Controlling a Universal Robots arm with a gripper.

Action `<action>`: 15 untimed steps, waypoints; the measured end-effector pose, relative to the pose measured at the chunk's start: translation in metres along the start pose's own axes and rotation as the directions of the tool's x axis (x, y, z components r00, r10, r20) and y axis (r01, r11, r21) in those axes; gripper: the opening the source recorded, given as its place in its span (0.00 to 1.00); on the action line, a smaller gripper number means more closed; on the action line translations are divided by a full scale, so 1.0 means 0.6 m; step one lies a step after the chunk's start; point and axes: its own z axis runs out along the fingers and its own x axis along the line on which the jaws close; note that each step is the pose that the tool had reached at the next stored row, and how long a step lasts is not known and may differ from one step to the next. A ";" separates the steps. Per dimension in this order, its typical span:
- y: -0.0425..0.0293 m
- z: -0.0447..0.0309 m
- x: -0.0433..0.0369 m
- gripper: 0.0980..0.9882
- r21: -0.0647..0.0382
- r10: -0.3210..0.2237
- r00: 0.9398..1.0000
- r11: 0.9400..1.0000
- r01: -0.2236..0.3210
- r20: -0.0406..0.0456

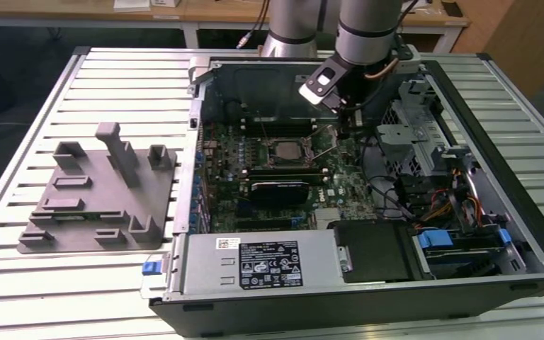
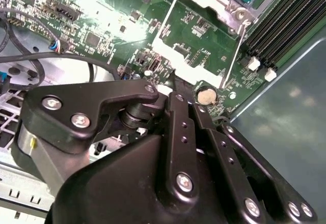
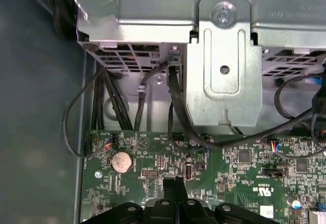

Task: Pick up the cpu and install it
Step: 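Close the cpu cover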

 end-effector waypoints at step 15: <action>-0.032 0.000 0.000 0.01 0.000 0.000 1.000 1.000 0.000 0.000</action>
